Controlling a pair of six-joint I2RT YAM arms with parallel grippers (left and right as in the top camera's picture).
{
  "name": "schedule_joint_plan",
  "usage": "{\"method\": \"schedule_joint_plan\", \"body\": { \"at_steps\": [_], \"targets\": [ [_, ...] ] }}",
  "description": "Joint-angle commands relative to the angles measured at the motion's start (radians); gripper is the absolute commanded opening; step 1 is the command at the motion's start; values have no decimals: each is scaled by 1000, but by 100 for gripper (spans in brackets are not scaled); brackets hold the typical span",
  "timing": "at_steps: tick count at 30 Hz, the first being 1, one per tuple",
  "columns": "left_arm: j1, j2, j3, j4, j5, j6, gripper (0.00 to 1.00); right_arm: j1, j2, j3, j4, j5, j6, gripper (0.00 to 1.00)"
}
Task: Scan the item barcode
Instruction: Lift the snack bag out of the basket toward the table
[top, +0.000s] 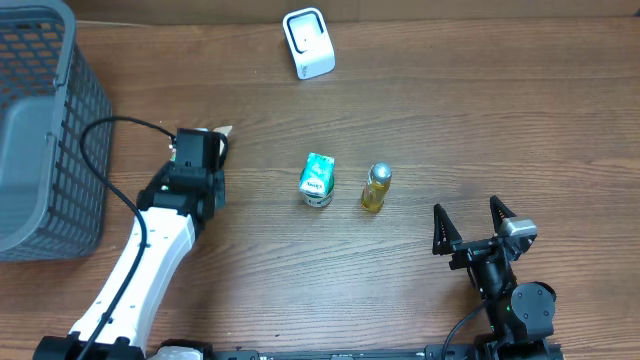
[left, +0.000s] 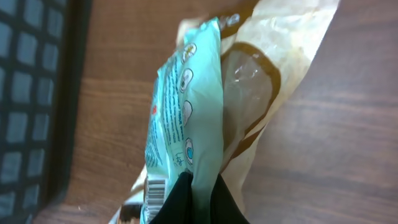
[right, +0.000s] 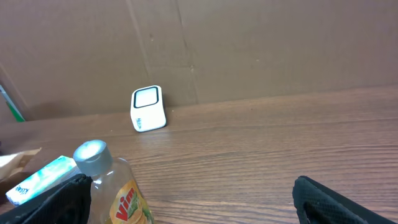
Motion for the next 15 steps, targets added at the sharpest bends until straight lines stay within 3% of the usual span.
{"method": "schedule_joint_plan", "body": {
  "at_steps": [1, 8, 10, 13, 15],
  "targets": [
    [-16, -17, -47, 8, -25, -20, 4, -5, -8, -10, 3, 5, 4, 100],
    [-20, -17, -77, 10, 90, -41, 11, -5, -8, -10, 3, 5, 4, 100],
    [-20, -17, -77, 13, 129, -41, 24, -5, -8, -10, 3, 5, 4, 100],
    [-20, -18, -72, 18, 170, -41, 56, -5, -8, -10, 3, 6, 4, 100],
    [-20, -19, -58, 18, 169, -40, 72, -5, -8, -10, 3, 5, 4, 100]
  ]
}}
